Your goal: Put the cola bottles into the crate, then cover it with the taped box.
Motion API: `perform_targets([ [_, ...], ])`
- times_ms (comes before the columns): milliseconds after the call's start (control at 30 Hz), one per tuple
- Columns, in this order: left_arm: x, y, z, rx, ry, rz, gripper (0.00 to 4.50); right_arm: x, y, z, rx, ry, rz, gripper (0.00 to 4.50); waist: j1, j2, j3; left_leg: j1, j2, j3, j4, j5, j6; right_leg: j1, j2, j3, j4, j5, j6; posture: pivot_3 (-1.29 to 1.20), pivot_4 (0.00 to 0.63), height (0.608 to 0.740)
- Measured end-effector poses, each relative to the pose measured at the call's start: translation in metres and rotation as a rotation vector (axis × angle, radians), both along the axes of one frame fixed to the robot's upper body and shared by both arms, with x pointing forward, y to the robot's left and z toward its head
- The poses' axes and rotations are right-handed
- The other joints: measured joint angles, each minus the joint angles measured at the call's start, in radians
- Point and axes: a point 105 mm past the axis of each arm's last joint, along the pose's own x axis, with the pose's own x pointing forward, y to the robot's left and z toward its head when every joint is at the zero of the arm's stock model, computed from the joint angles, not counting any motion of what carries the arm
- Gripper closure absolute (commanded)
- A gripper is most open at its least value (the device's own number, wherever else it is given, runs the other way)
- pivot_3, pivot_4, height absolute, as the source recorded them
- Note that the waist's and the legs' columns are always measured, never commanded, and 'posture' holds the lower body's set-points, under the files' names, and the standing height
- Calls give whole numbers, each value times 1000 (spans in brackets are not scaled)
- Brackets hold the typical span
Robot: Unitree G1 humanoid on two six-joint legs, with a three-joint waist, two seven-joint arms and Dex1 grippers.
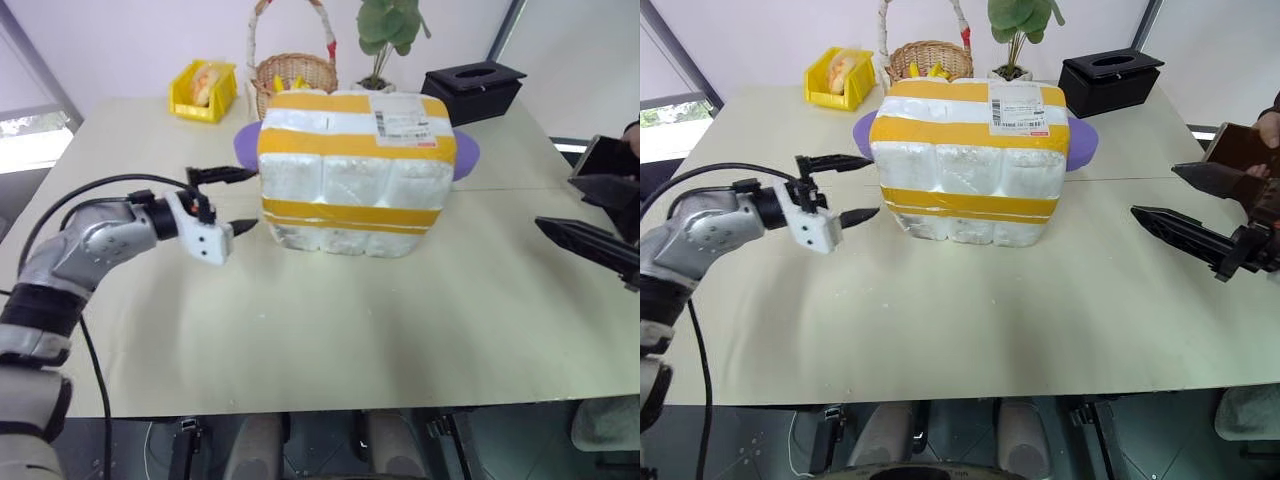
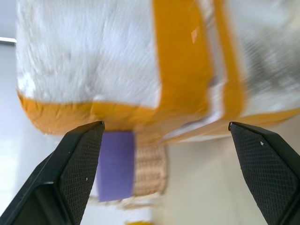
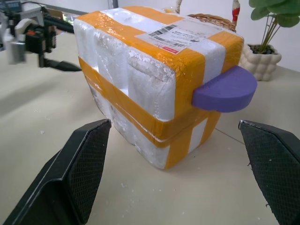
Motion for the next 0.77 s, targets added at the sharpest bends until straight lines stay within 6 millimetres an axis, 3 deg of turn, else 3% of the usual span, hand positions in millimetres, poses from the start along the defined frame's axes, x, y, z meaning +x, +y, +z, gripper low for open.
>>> perform_targets([
  [133,-20,35,-19,-125,530,176,59,4,-5,-5,2,17,-6,0,-4,0,0,2,3,2,0,0,0,0,2,1,0,0,-1,0,150,740],
  [267,-35,41,4,-317,864,187,59,6,-3,-10,-10,30,17,0,4,0,0,1,8,10,0,0,0,0,2,0,0,-2,1,0,150,740],
  [500,-35,39,84,-589,1059,55,59,7,-1,-14,-25,53,51,0,-2,0,0,2,9,14,-1,0,0,0,2,0,0,-3,4,0,150,740],
  [767,-27,48,84,-609,1161,53,59,6,6,-16,-44,59,81,0,-2,0,1,3,9,15,-1,0,0,0,2,1,0,-3,3,0,150,740],
])
